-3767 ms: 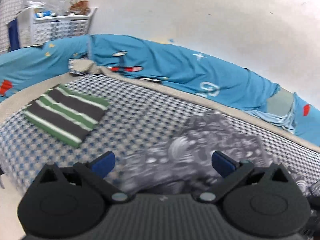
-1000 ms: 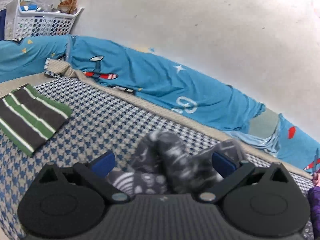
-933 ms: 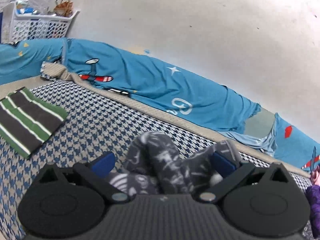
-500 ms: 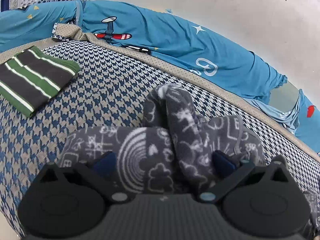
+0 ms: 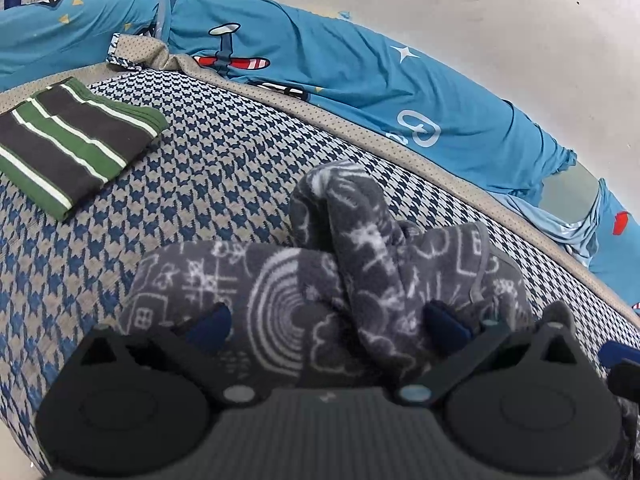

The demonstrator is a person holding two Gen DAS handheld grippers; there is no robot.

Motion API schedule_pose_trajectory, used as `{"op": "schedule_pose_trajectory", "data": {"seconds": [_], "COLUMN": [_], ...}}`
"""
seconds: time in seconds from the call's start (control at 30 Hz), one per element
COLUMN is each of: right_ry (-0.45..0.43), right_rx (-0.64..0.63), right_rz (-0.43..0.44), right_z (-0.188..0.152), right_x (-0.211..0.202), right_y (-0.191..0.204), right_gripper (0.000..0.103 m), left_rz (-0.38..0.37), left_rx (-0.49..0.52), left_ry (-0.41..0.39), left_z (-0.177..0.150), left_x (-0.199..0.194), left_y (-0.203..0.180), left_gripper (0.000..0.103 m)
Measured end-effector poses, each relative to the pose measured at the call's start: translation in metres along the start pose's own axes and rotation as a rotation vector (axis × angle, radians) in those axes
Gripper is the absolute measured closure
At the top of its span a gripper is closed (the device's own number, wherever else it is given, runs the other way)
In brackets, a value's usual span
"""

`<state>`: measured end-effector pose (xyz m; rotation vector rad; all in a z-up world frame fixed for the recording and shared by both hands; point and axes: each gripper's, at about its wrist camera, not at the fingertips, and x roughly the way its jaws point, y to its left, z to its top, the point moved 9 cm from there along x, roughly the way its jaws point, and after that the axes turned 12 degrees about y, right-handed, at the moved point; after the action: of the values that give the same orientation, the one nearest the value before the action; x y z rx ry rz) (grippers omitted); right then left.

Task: Fold clothes

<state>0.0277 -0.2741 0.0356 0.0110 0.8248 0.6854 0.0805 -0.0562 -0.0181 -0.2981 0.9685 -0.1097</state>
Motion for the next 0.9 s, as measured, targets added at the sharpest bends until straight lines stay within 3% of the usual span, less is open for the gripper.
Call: {"op": "schedule_pose_trajectory", "data": {"seconds": [0.07,0.1,0.27,0.5,0.63,0.8,0.9], "right_ry": [0.033,0.047,0.113,0.185,0.156,0.080,0.036], "right_rx": [0.003,0.002,0.010,0.130,0.101,-0.045,-0.082], "right_rz": [0.013,0.013,0.019,0.112,0.113,0.016,-0.051], "right_z": [0.001,0.001,-0.005,-0.016,-0.015,-0.011,-0.007], "right_x": [0.011,0.017,0.040,0.062,0.062,0.047,0.037], "right_y": [-0.004,-0.006,-0.013,-0.025,-0.021,-0.005,-0.003], "right_gripper": [0.045,0.043,0.036,0.034,0.045,0.068,0.088], "left_rz": [-0.001,-0.002,-0.006,-0.003,-0.002,0.002,-0.008], "left_rx": [0.003,0.004,0.008,0.011,0.006,-0.001,-0.008], "left_ry": [0.000,0.001,0.005,0.011,0.013,0.006,-0.003], "left_z": [0.000,-0.001,-0.001,-0.004,-0.004,-0.001,0.003], "left_x": [0.000,0.000,0.001,0.005,0.005,0.003,-0.001], "left_y": [0.000,0.001,0.003,0.004,0.005,0.002,-0.002], "left_gripper": [0.000,0.000,0.000,0.000,0.000,0.000,0.000]}}
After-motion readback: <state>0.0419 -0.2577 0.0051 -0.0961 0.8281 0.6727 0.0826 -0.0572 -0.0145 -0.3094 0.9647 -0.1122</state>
